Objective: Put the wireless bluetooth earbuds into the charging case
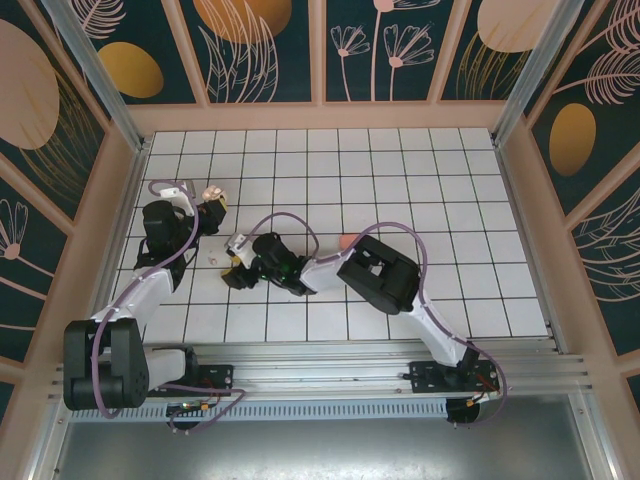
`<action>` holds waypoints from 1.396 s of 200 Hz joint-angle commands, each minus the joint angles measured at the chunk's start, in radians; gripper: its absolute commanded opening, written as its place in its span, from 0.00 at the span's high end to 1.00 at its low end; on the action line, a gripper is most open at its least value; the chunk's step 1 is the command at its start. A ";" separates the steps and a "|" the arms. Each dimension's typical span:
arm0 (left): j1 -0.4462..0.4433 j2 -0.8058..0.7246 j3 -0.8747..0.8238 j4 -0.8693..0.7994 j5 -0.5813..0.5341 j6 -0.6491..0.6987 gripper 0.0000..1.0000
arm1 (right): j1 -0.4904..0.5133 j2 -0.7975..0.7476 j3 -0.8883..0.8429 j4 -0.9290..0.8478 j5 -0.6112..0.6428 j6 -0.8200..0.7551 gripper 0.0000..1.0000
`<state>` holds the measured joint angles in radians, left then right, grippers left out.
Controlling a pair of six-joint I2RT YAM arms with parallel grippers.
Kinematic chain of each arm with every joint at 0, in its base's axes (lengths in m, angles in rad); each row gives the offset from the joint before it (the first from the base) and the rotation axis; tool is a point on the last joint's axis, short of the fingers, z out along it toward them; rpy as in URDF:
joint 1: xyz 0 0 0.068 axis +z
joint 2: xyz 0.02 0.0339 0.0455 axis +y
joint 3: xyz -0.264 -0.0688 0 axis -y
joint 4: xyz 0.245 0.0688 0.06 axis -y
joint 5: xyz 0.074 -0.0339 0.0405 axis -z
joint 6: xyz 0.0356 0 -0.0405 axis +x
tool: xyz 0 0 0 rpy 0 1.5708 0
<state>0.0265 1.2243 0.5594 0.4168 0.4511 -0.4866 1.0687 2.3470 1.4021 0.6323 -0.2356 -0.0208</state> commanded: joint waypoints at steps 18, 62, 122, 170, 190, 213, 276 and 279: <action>0.006 -0.002 0.028 0.057 -0.007 -0.021 0.88 | 0.005 0.105 0.137 0.000 -0.005 -0.040 0.45; 0.006 -0.003 0.037 0.059 -0.006 -0.022 0.87 | 0.005 0.180 0.248 -0.051 -0.017 -0.060 0.45; 0.006 -0.015 0.043 0.042 -0.009 -0.006 0.87 | -0.004 0.203 0.275 -0.053 -0.023 -0.057 0.61; 0.006 -0.024 0.048 0.012 -0.013 0.021 0.87 | -0.004 0.118 0.147 0.023 -0.031 -0.070 0.76; 0.006 -0.028 0.051 0.001 -0.015 0.031 0.87 | -0.007 0.065 0.073 0.055 -0.034 -0.076 0.78; 0.005 -0.028 0.054 -0.006 -0.011 0.040 0.87 | -0.016 -0.006 -0.021 0.099 -0.045 -0.058 0.80; 0.006 -0.025 0.056 -0.037 0.005 0.070 0.87 | -0.105 -0.227 -0.235 0.053 -0.221 0.082 0.83; 0.006 -0.023 0.056 -0.039 0.006 0.072 0.87 | -0.112 -0.240 -0.243 0.040 -0.234 0.096 0.83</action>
<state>0.0265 1.2144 0.5858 0.3946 0.4400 -0.4561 1.0073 2.2318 1.2163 0.6930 -0.3489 -0.0204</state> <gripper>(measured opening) 0.181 0.176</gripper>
